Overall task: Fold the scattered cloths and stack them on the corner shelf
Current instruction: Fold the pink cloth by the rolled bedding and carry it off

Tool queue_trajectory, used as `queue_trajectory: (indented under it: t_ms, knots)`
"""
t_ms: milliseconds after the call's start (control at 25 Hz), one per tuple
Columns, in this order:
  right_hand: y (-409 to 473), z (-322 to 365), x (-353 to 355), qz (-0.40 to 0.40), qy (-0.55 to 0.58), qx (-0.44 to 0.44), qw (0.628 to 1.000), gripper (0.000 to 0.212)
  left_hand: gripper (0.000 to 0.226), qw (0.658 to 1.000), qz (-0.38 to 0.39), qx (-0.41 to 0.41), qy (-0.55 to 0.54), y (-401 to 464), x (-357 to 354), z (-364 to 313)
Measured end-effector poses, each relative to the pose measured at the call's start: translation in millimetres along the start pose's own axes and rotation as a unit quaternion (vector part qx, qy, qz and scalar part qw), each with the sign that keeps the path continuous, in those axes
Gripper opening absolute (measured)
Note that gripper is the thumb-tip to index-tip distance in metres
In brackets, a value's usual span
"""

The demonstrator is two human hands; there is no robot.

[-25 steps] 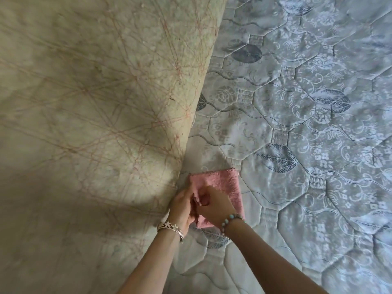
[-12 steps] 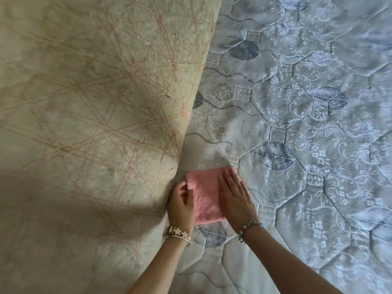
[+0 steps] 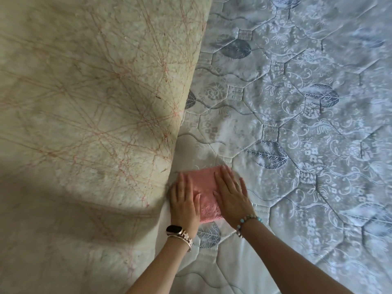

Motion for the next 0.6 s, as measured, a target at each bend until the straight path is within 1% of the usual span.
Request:
queue_trajectory:
  t_ms: [40, 80, 120, 160, 200, 240, 320, 360, 400, 440, 480, 520, 600]
  knots:
    - [-3, -3, 6, -0.002, 0.068, -0.053, 0.996, 0.061, 0.061, 0.995, -0.021, 0.054, -0.077, -1, 7, -1]
    - [-4, -8, 12, -0.004, 0.146, -0.122, 0.982, 0.062, 0.068, 0.976, -0.017, 0.135, -0.171, -2, 9, 4]
    - [-7, -14, 16, 0.004, 0.212, -0.196, 0.957, 0.065, 0.075, 0.941, -0.006, 0.212, -0.263, -3, 8, 9]
    - [-10, -17, 17, 0.034, 0.264, -0.260, 0.928, 0.067, 0.080, 0.894, 0.013, 0.291, -0.341, -6, 9, 11]
    - [-12, -20, 16, 0.066, 0.305, -0.305, 0.900, 0.067, 0.076, 0.845, 0.032, 0.346, -0.407, -7, 10, 12]
    - [-12, -21, 16, 0.085, 0.336, -0.332, 0.877, 0.065, 0.068, 0.810, 0.050, 0.374, -0.449, -8, 11, 13]
    - [-13, -23, 14, 0.098, 0.380, -0.344, 0.853, 0.059, 0.048, 0.760, 0.101, 0.415, -0.490, -8, 15, 9]
    - [-13, -25, 14, 0.102, 0.402, -0.341, 0.843, 0.059, 0.046, 0.735, 0.136, 0.430, -0.507, -8, 17, 5]
    - [-14, -26, 15, 0.105, 0.427, -0.338, 0.832, 0.058, 0.050, 0.719, 0.166, 0.433, -0.518, -8, 19, 1]
    - [-16, -26, 19, 0.109, 0.457, -0.342, 0.814, 0.052, 0.049, 0.710, 0.198, 0.423, -0.527, -8, 23, -6]
    - [-18, -26, 22, 0.116, 0.502, -0.351, 0.782, 0.044, 0.049, 0.708, 0.221, 0.411, -0.530, -6, 26, -11]
    - [-21, -25, 25, 0.130, 0.569, -0.358, 0.728, 0.039, 0.048, 0.700, 0.242, 0.397, -0.542, -6, 31, -18]
    - [-28, -15, 37, 0.183, 0.709, -0.338, 0.591, 0.040, 0.042, 0.679, 0.267, 0.379, -0.570, -5, 39, -33]
Point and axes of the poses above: each hand's wrist, its own y-axis towards the middle knuckle, its own x-axis out of the back of the hand, z = x × y, the point moved 5 cm from there along y, towards the middle knuckle, and after that the axes turned 7 degrees about -y, right-handed, at the moved point
